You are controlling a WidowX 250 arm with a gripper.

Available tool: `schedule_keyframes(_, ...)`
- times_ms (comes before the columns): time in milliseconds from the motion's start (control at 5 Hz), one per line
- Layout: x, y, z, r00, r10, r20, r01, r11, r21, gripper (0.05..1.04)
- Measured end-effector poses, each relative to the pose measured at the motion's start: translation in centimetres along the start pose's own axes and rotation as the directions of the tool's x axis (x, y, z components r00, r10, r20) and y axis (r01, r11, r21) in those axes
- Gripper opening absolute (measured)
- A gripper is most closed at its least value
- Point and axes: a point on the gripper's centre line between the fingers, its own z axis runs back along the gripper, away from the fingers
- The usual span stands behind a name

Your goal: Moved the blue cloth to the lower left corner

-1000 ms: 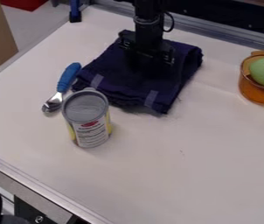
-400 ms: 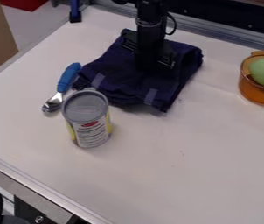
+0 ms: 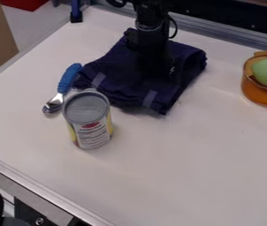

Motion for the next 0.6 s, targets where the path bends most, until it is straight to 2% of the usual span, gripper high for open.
schedule_keyframes(400, -0.69, -1.17, 0.47, 0.975, -0.21, -0.067, 0.211, 0.977, 0.015, 0.062)
schedule_keyframes(600, -0.22, -1.33, 0.15, 0.953, -0.294, -0.081, 0.298, 0.953, 0.05, 0.062)
